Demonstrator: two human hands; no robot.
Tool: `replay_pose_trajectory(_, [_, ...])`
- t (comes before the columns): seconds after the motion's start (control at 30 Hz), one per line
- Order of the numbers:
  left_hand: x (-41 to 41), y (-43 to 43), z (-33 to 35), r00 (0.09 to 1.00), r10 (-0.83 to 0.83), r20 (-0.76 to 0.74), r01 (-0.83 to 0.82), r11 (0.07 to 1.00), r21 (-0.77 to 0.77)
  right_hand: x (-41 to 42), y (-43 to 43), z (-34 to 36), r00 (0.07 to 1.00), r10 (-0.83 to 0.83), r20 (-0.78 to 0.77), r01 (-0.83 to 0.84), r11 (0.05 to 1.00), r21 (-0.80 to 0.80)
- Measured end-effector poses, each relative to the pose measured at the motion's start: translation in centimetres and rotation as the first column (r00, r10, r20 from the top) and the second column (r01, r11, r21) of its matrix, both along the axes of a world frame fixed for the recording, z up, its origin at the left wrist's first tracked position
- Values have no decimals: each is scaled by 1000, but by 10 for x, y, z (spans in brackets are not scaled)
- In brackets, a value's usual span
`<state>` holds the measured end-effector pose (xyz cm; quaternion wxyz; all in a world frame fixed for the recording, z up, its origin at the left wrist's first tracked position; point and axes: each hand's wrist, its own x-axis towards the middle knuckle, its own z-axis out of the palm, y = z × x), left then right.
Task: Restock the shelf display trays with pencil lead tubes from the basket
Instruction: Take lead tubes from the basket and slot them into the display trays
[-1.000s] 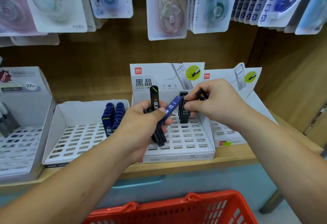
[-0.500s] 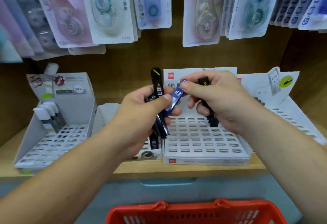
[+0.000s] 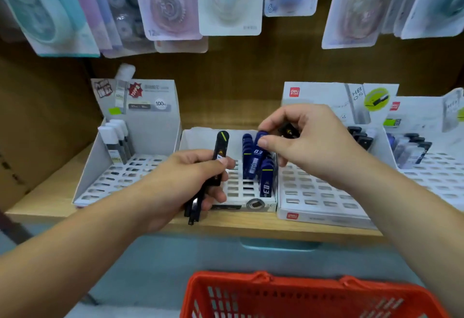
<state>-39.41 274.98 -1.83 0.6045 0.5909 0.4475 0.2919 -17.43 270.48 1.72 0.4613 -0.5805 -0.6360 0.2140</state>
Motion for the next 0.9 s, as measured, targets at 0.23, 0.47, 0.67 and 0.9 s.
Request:
replay_pose_trajectory(0.23, [-2, 6, -9, 998, -21, -62, 26, 997, 75, -6, 11, -12, 996, 39, 74, -38, 999, -14])
replay_pose_trajectory(0.47, [-3, 8, -15, 999, 41, -14, -39, 991, 130, -4, 14, -13, 991, 51, 124, -52, 999, 5])
replay_pose_trajectory(0.67, [1, 8, -13, 998, 63, 29, -67, 989, 130, -10, 14, -8, 981, 59, 183, -75, 994, 83])
replay_pose_trajectory(0.9, [16, 2, -8, 988, 21, 150, -48, 984, 174, -20, 15, -8, 996, -31, 83, 24, 996, 86])
